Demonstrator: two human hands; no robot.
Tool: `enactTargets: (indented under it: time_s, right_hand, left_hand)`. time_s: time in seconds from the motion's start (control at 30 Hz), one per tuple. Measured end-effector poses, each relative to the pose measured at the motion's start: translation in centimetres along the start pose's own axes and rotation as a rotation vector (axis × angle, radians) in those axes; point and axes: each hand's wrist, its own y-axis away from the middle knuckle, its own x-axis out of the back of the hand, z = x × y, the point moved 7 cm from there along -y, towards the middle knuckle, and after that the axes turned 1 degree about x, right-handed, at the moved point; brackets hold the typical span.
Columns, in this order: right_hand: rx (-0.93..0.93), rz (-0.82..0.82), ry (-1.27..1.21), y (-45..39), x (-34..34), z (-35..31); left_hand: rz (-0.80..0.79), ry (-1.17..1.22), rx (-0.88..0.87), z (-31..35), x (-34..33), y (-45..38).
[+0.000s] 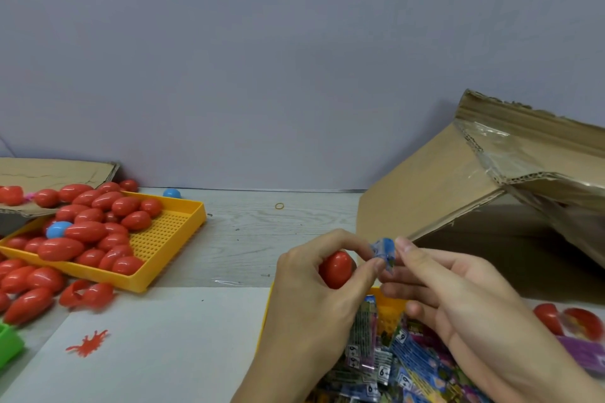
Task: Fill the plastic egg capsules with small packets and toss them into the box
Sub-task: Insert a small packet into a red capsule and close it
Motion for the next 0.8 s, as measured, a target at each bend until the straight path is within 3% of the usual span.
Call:
enactTargets:
  time_s: [0.4, 0.6, 0.8]
  right_hand:
    - [0.166, -0.008, -0.055, 0.4, 0.4, -1.6]
    - [0.164, -0.106, -0.062, 0.5, -0.7, -1.5]
    - [0.243, -0.027, -0.146, 0.3, 0.1, -1.9]
  left_hand:
    - [0.009, -0.014, 0.045, -0.2, 0.0, 0.0]
    - [0.036, 0.133, 0.118, -0.5, 0.2, -0.1]
    - [-0.011, 0.095, 0.121, -0.6, -0.3, 0.0]
